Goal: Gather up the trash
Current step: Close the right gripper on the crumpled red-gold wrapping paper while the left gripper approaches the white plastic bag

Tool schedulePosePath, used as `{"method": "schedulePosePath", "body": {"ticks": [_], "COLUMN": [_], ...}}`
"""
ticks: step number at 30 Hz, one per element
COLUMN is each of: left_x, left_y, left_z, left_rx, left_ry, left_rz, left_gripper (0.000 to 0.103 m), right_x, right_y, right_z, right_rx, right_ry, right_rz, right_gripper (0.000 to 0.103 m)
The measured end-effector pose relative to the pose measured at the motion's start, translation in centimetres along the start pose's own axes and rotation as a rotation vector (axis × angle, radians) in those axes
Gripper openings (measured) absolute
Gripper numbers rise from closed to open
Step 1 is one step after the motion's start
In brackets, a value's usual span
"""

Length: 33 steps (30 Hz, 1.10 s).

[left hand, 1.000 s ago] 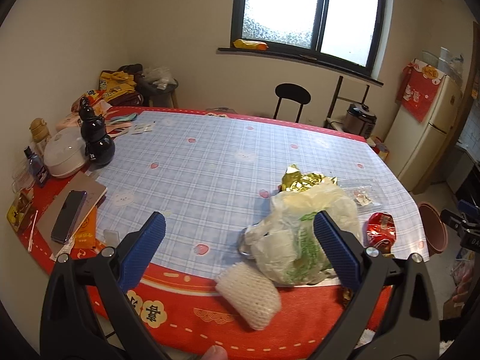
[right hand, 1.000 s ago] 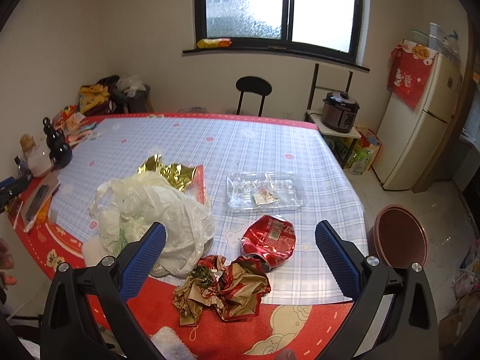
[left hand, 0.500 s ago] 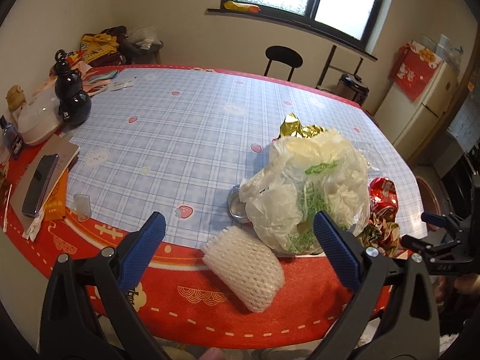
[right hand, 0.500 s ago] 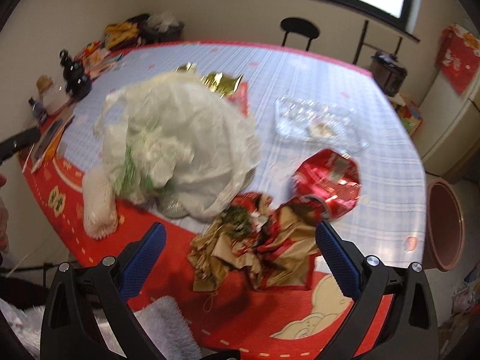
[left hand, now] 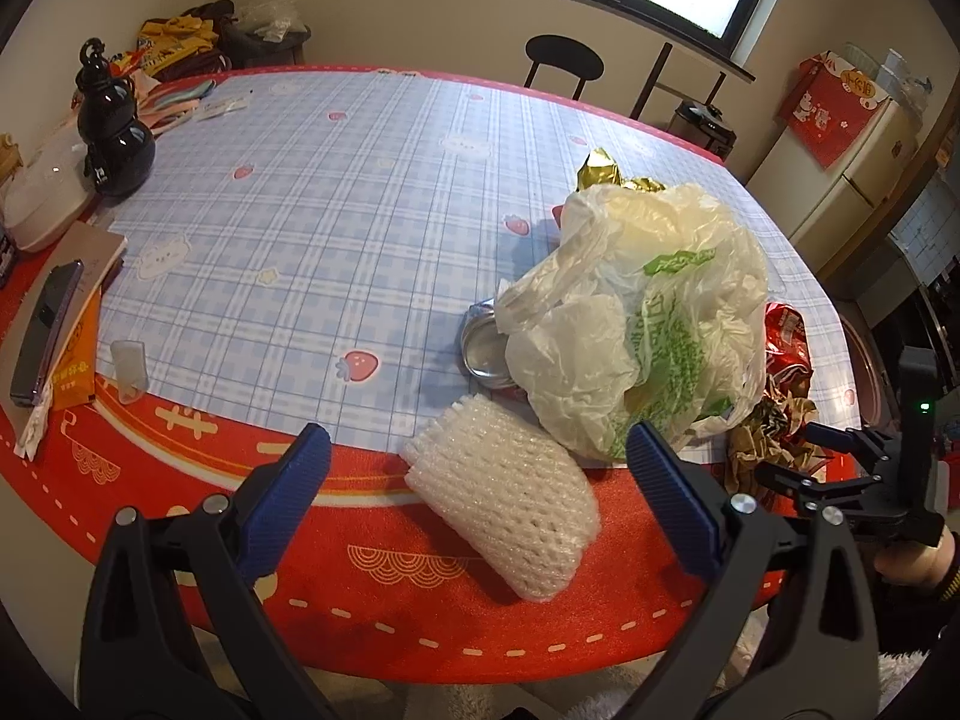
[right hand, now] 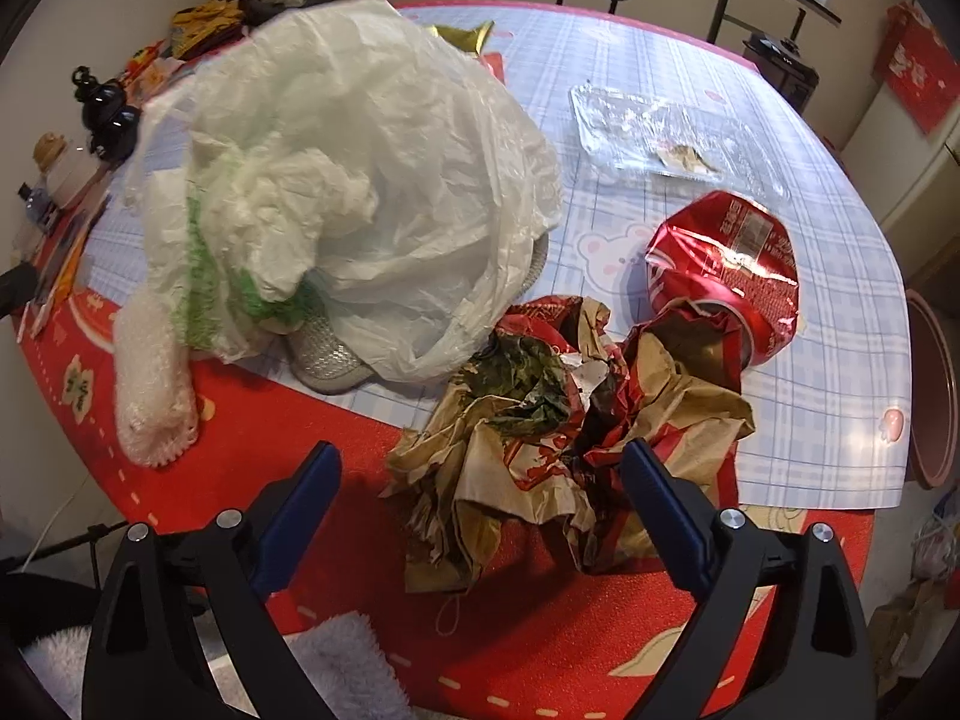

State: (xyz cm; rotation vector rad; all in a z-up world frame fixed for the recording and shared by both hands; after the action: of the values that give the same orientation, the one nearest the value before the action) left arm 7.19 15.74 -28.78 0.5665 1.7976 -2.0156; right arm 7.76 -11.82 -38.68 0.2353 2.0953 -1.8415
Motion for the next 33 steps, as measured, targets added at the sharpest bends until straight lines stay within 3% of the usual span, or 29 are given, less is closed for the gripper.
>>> {"method": "schedulePosePath", "body": {"ticks": [11,13,16,18,27,33], "left_x": [1.7,1.9,1.9,1.6,-0.1,-2.7], "left_y": [1.6,1.8,1.8,1.7,1.4,1.5], "left_z": [-0.5,-0.6,-0.6,-0.3,2.0,6.6], "left_rx": [0.036,0.043,0.053,0.06,0.136,0.207], "left_ry": [-0.016,-0.022,-0.023,-0.016,0.037,0.175], "left_rz": [-0.058,-0.066,-0.062,-0.056,-0.016,0.053], "left_gripper": [0.097,0.097,0.097,0.097,0.097,0.097], "right_x": [0.8,0.9,1.0,1.1,0.2,-0.1], "right_y": [2.5,2.3,1.3,0.5,-4.0,-6.5], "right_z": [0.3,0.4,0.6,0.5,-0.7,-0.4], "right_rx": [0.149,0.178,0.137,0.109,0.007,-0.006], "right_ry": [-0.057,-0.068,-0.035,-0.013,0.025,0.041], "right_rz": [-0.006,-0.006,-0.005,-0.006,0.069,0.123], "right_gripper": [0.091,0.068,0.055,0.053,0.049,0.048]}}
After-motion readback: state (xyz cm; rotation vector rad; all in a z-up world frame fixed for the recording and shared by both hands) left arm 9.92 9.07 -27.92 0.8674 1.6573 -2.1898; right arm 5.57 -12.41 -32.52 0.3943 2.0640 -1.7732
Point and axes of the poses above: each gripper's, at about its wrist camera, not at the fingertips, and y roughly the way its jaws point, z to its right, x to its underside, the point moved 10 cm from there along y, roughly the way its jaws point, and after that the axes turned 8 degrees about y, right-handed, at the moved point
